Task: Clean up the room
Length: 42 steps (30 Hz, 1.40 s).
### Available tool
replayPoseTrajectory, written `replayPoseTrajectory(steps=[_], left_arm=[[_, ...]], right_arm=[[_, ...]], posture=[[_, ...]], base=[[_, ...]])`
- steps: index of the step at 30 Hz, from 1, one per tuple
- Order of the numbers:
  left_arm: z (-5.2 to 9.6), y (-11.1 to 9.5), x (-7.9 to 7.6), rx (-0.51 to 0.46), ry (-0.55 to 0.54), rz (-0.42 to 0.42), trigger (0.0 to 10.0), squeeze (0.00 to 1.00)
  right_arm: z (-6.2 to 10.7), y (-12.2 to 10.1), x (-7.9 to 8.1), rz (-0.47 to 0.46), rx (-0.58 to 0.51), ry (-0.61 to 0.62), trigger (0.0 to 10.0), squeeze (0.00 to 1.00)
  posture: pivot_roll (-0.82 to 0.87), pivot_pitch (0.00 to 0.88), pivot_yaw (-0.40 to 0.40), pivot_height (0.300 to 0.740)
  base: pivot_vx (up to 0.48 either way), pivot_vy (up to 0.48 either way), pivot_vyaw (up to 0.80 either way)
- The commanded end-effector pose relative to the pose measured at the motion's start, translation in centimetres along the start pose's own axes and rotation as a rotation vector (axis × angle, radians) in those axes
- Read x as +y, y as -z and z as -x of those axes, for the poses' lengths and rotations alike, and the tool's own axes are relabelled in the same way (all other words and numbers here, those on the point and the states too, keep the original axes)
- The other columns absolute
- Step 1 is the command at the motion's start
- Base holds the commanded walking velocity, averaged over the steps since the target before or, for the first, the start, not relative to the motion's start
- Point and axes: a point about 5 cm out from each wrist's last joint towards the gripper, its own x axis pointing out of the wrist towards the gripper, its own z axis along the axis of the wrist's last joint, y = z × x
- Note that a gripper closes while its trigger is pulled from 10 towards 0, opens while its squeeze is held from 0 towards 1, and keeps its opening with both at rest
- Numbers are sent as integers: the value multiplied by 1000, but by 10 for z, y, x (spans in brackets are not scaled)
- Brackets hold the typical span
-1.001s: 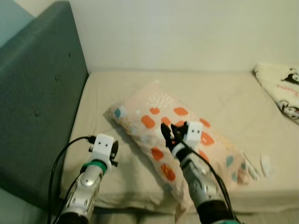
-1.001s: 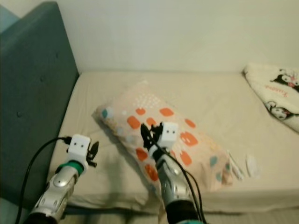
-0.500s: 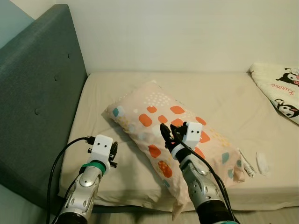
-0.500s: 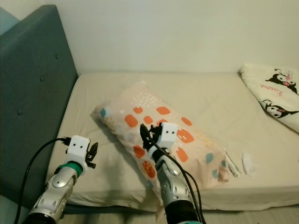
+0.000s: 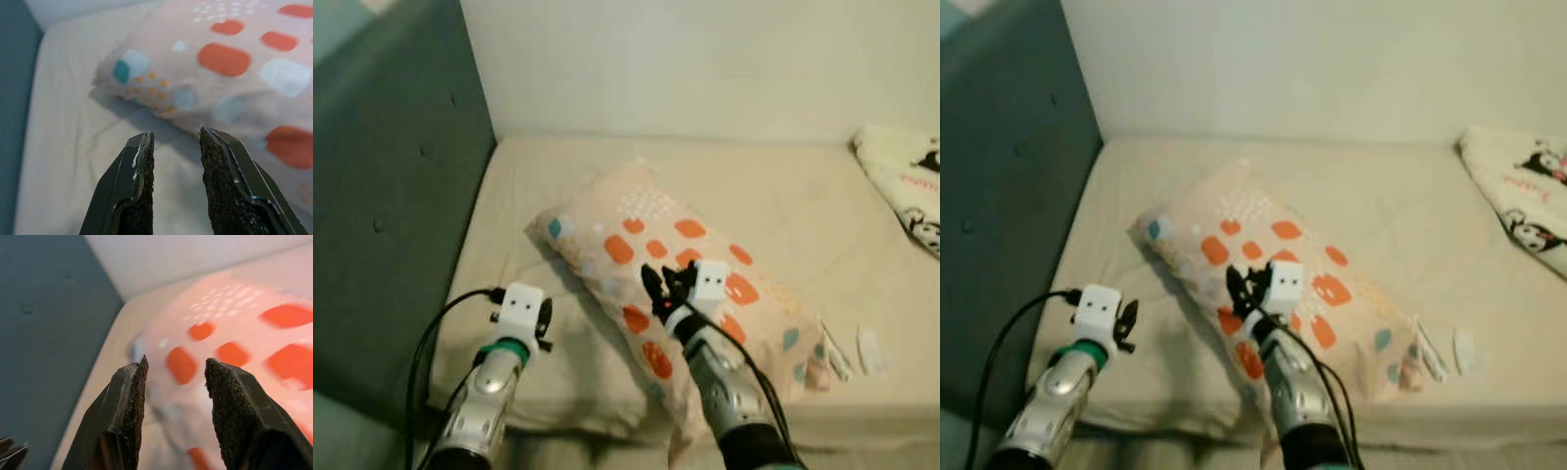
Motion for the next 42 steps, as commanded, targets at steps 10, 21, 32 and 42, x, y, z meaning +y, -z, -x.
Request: replayPoseTrajectory(steps=[10, 21, 32, 42], left_arm=[[3, 8, -2, 19, 18, -14, 10000, 0], [3, 7, -2, 22, 8, 12, 10000, 0], [5, 12, -4, 42, 44, -2, 10000, 0], [5, 10, -6, 19, 125, -58, 10000, 0]], right_arm=[[4, 8, 1, -12, 23, 7, 10000, 0], [4, 8, 0, -9, 27, 6, 10000, 0], [5, 11, 0, -10, 35, 9, 10000, 0], [11, 19, -9, -6, 52, 51, 10000, 0]], posture=[[32, 17, 18, 740], [32, 18, 15, 740], [32, 20, 14, 740], [32, 25, 14, 726]], base=[[0, -81, 0], [0, -278, 0], [0, 0, 0], [0, 0, 0]])
